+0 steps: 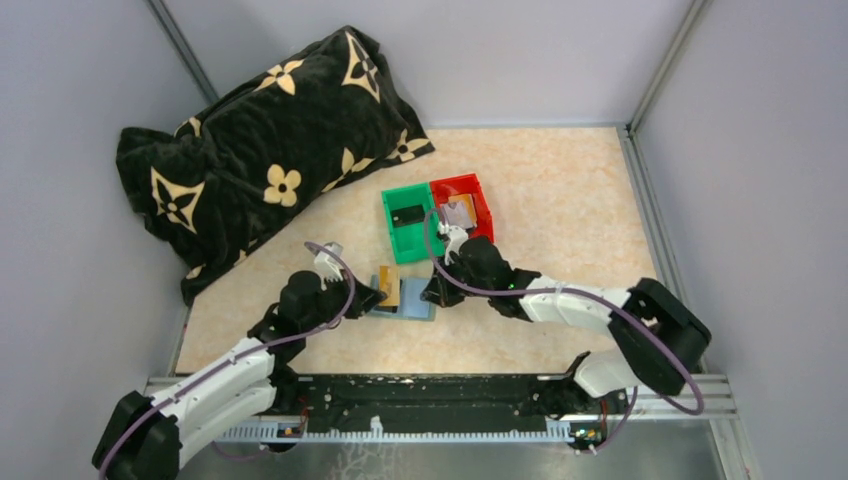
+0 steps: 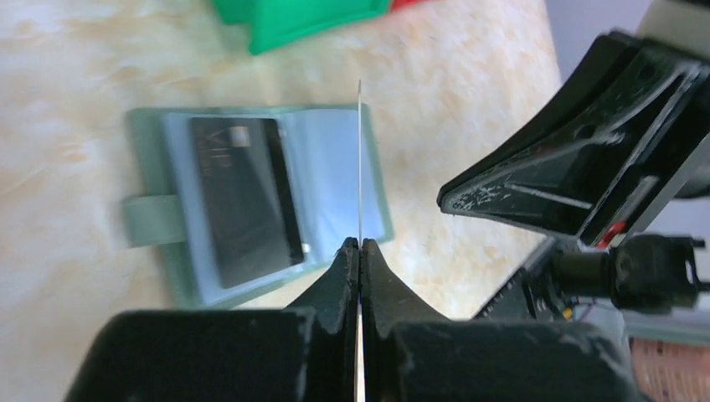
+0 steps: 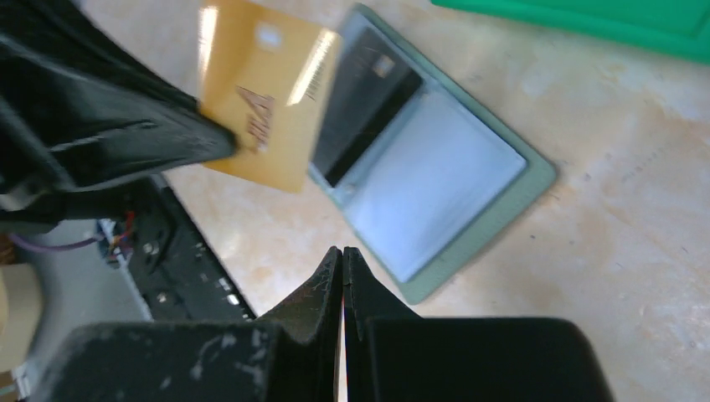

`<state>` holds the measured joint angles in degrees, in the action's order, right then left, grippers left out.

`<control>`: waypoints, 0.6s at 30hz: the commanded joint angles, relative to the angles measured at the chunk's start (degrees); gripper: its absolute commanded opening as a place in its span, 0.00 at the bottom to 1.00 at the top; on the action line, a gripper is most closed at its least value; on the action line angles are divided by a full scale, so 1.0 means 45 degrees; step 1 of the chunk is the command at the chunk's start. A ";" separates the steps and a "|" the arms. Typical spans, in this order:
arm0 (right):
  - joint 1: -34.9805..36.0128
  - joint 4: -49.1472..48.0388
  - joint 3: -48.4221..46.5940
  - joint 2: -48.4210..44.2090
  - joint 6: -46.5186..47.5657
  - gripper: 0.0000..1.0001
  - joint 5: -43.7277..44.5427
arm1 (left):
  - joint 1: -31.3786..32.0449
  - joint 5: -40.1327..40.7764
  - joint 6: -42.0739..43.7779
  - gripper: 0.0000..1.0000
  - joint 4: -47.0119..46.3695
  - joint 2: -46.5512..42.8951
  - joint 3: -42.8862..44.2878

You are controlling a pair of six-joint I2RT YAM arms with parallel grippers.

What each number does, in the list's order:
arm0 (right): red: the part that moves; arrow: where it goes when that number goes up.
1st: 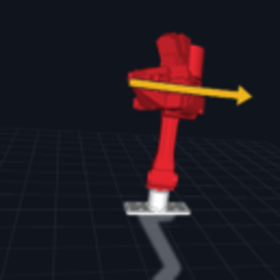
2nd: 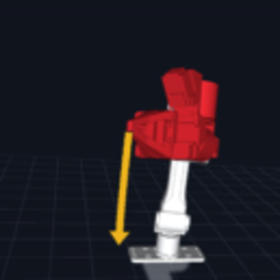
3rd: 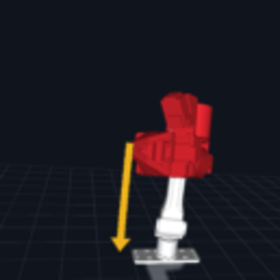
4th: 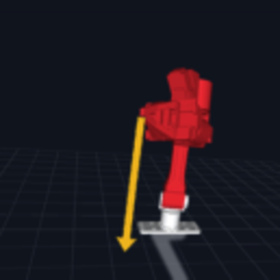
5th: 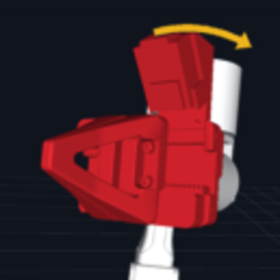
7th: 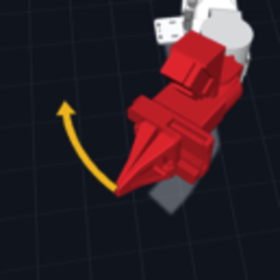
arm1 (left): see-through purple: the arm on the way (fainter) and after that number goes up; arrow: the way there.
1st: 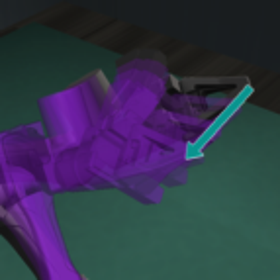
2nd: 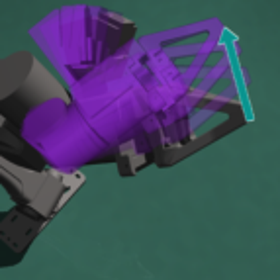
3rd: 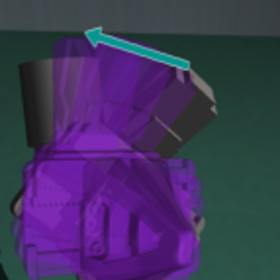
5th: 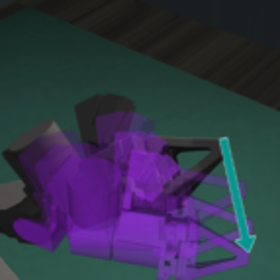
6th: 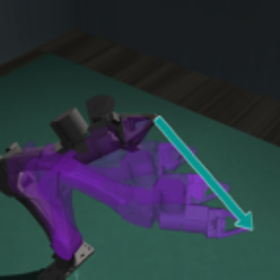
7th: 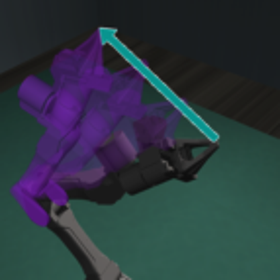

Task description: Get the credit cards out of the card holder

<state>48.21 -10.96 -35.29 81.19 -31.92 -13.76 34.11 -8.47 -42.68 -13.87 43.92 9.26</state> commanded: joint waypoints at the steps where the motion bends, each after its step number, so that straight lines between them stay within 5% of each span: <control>1: -0.0157 -0.0290 -0.0614 -0.1700 0.1668 0.00 -0.1448 | -0.0080 -0.3457 0.2038 0.00 0.0421 0.0152 0.1158; 4: -0.0452 0.1482 -0.1518 -0.2371 0.3395 0.00 -0.1687 | -0.0050 -0.5910 0.2726 0.00 0.0234 0.0823 0.1757; 7: -0.0713 0.2858 -0.2357 -0.2983 0.4678 0.26 -0.2547 | -0.0045 -0.8567 0.2271 0.00 -0.1974 0.1757 0.1786; 10: -0.0804 0.3859 -0.3006 -0.3699 0.5357 0.43 -0.2796 | -0.0006 -0.9363 0.2371 0.00 -0.2617 0.1934 0.1889; 18: -0.0849 0.4663 -0.3268 -0.3935 0.5813 0.47 -0.4311 | 0.0078 -0.9805 0.2428 0.00 -0.2900 0.1511 0.2063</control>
<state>44.53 8.32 -48.80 64.10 -8.16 -26.57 34.22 -48.95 -33.32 -24.10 51.42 16.40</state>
